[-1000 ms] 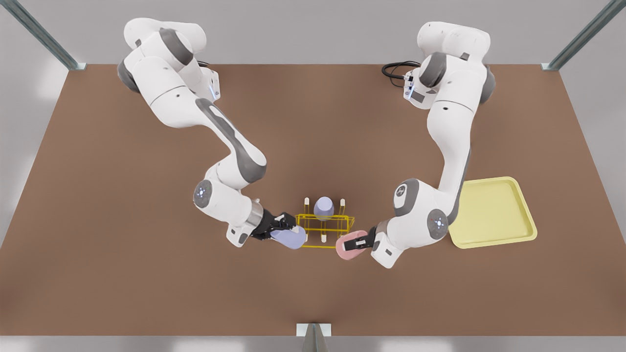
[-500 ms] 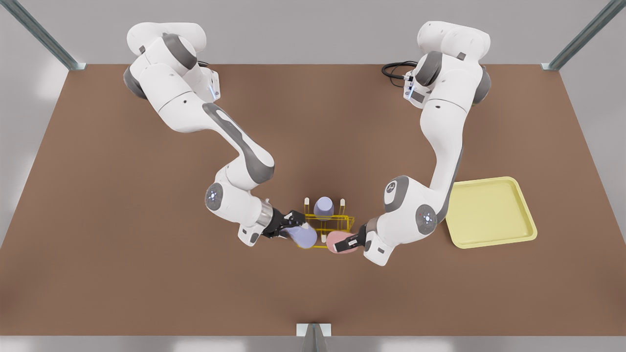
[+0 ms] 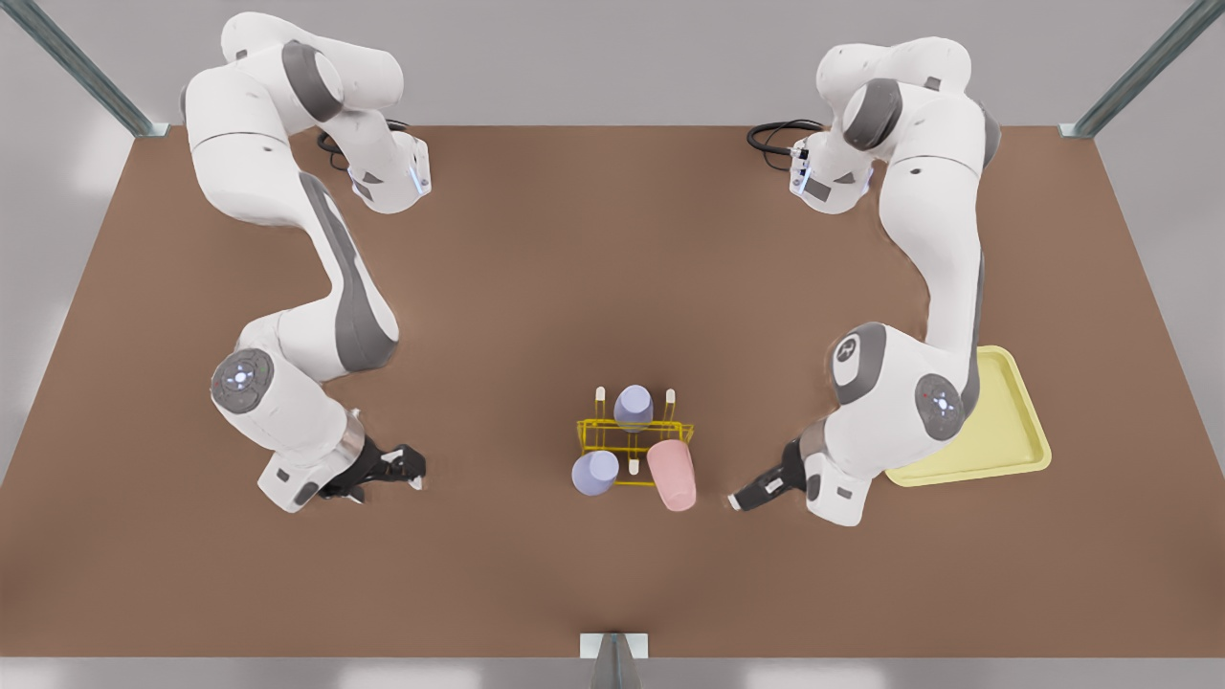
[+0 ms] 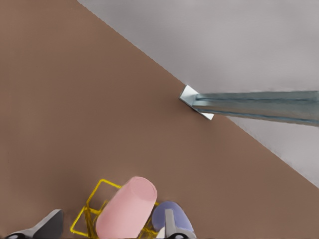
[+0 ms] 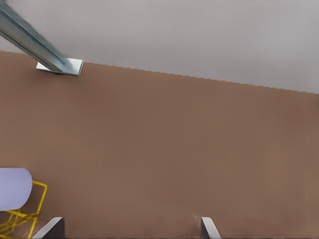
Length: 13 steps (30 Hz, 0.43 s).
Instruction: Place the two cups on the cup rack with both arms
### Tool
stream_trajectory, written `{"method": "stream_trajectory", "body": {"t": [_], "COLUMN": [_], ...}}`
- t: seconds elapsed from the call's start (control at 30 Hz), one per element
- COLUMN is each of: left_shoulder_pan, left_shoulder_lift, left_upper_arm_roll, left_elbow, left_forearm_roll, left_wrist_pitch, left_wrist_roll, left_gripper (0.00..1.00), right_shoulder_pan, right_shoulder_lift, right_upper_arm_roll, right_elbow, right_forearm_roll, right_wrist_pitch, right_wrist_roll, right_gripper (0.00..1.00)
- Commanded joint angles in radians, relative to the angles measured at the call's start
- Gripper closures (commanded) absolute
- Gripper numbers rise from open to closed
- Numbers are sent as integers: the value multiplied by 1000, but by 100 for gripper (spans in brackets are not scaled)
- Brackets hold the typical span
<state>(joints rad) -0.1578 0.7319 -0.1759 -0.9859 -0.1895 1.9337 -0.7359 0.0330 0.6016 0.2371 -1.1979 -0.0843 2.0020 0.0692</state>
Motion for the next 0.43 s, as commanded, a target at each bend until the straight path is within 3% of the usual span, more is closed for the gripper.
{"method": "stream_trajectory", "body": {"t": [0.0, 0.03, 0.1, 0.23, 0.4], "left_shoulder_pan": [38, 64, 135, 153, 153], "left_shoulder_lift": [-78, -166, -497, -486, -476], "left_upper_arm_roll": [-1, -1, 9, 9, -5], "left_elbow": [1, -3, -391, -387, -387], "left_forearm_roll": [303, 373, 381, 301, 248], "left_wrist_pitch": [-453, -587, -533, -591, -601], "left_wrist_roll": [337, 525, 828, 810, 748], "left_gripper": [0, 0, 0, 0, 0], "right_shoulder_pan": [-2, -5, -27, -16, -18], "right_shoulder_lift": [-65, -115, -192, -378, -431], "right_upper_arm_roll": [-54, -58, -62, -160, -160], "right_elbow": [15, 15, 11, -138, -206], "right_forearm_roll": [-97, -114, -114, -61, -54], "right_wrist_pitch": [-379, -445, -534, -548, -540], "right_wrist_roll": [-14, -20, -26, -75, -68], "right_gripper": [0, 0, 0, 0, 0]}}
